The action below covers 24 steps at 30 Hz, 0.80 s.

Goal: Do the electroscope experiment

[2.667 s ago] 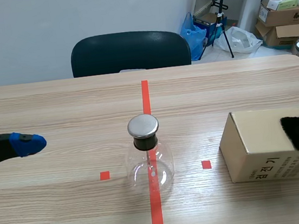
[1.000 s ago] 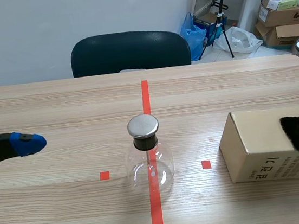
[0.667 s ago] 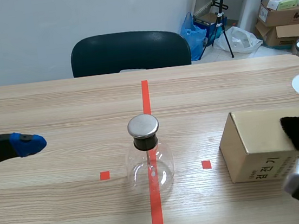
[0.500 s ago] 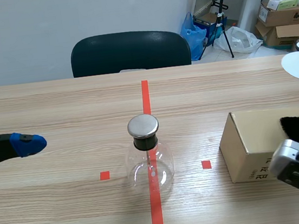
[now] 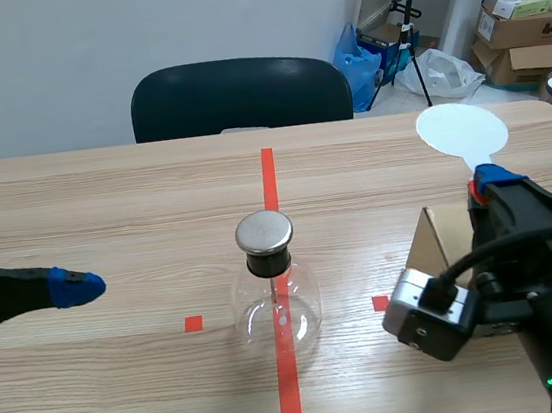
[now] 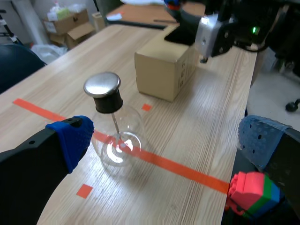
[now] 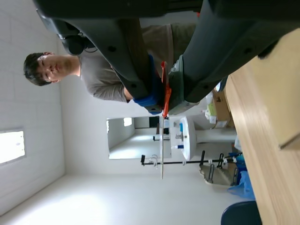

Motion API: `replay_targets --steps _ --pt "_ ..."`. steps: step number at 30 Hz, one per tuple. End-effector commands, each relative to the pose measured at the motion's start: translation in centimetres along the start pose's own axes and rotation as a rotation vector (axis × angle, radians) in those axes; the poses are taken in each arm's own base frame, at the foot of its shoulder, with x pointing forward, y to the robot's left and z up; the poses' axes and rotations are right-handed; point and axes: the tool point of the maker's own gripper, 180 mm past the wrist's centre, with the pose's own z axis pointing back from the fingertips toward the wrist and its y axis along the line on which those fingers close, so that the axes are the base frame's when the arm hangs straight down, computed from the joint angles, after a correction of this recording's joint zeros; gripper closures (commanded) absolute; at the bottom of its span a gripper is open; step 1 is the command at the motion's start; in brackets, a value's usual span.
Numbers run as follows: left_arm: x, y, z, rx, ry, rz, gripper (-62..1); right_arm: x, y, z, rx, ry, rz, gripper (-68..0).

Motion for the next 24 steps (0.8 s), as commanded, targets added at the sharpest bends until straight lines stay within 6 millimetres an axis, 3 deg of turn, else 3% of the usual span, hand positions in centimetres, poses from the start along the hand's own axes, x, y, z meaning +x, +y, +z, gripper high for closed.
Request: replay_targets --steps 1,5,13,18,24 --pt "-0.5 0.3 -0.4 -0.002 0.009 0.009 -45.6 0.0 -0.4 -0.6 -0.014 -0.008 0.016 -0.9" --pt "-3.4 0.7 -1.4 -0.016 0.073 0.044 -1.3 1.4 0.1 -1.0 0.012 -0.029 0.008 -0.9" --pt "-8.9 3.3 -5.1 -0.013 0.093 0.144 -1.7 4.2 0.7 -0.9 0.048 -0.089 -0.001 -0.9" --pt "-10.3 5.8 -6.9 0.031 0.07 0.164 -1.7 5.5 1.0 -0.6 0.06 -0.126 0.001 -0.9" --pt "-10.7 7.0 -7.8 0.05 0.051 0.176 -1.7 6.6 2.0 0.0 0.092 -0.155 -0.011 -0.9"
